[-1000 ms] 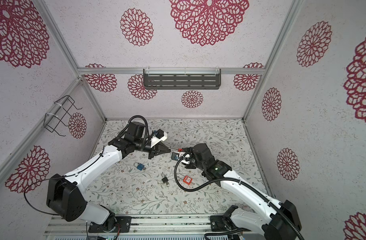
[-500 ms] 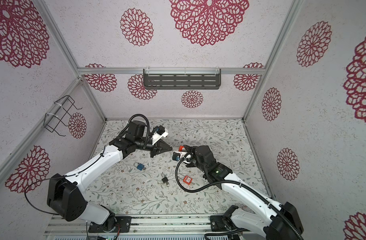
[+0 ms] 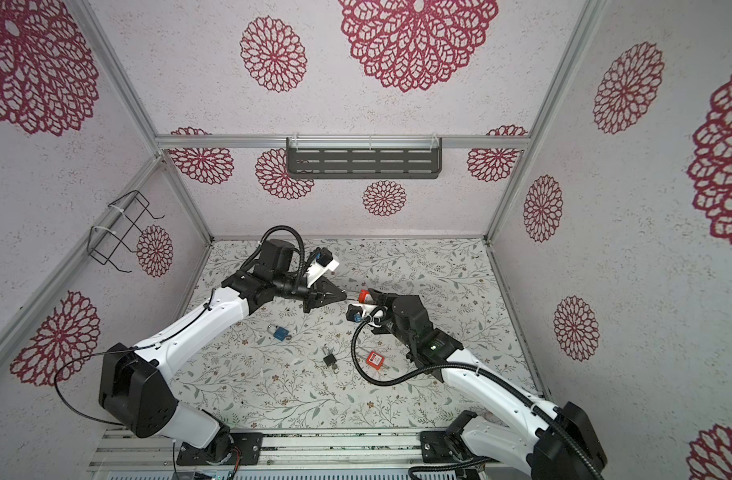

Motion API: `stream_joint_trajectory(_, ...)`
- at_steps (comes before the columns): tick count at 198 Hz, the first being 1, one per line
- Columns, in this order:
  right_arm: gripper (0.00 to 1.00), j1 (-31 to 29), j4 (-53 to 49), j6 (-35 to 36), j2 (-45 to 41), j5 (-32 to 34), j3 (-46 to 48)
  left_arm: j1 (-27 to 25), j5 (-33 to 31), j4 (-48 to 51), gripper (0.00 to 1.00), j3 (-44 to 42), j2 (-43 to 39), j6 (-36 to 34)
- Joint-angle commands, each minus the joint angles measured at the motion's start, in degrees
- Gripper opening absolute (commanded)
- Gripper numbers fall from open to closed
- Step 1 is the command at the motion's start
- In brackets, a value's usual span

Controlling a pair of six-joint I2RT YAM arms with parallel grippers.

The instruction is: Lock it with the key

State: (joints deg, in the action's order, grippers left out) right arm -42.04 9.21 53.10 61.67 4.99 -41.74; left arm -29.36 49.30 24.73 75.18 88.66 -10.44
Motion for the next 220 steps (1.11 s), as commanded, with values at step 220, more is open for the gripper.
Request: stream_joint_trajectory(220,0.21,-1.20,17.39,9.57,0.91,4.80,0.16,-2.44,5.63,2.04,0.00,5.33,2.96,0.61)
